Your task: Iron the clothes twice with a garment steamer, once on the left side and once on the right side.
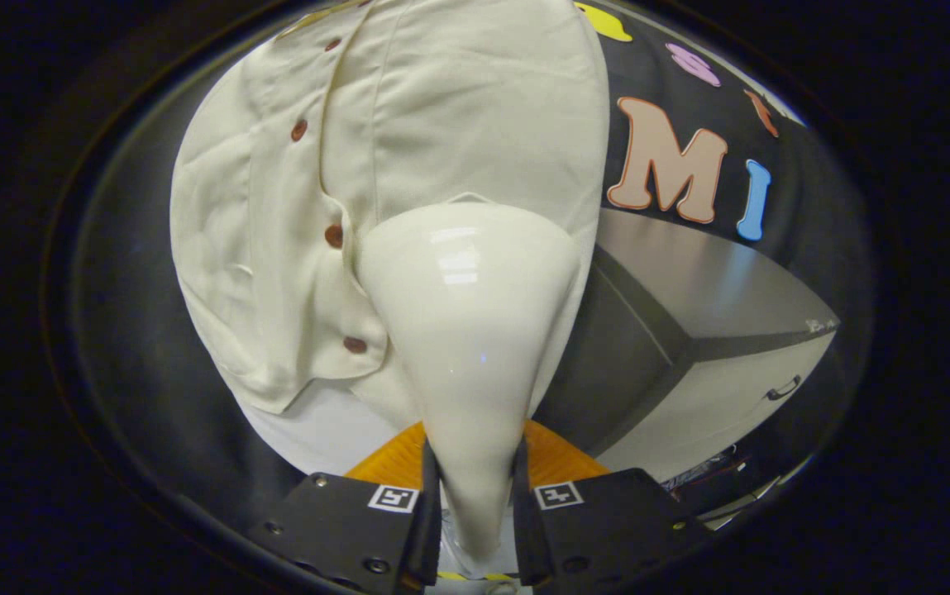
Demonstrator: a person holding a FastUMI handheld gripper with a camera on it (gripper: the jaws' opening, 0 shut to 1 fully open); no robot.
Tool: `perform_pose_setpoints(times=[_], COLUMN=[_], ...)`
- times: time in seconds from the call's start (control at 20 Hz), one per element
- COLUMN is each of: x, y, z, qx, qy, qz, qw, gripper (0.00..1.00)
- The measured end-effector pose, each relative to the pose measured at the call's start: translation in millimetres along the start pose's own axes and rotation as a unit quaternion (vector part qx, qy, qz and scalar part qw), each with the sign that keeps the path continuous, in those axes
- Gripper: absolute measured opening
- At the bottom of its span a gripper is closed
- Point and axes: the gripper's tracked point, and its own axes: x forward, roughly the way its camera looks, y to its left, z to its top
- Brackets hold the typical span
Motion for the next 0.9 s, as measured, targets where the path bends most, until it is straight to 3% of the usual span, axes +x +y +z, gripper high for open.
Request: perform_pose_setpoints(times=[0.25, 0.5, 0.9], x=[21, 43, 50], y=[-2, -1, -2], z=[-31, -74, -80], qx=[-0.001, -0.005, -0.011], qy=[0.02, 0.057, 0.031], qz=[-0.007, 0.013, 0.019], qw=[1.0, 0.998, 0.999], gripper=[0.36, 0.37, 0.37])
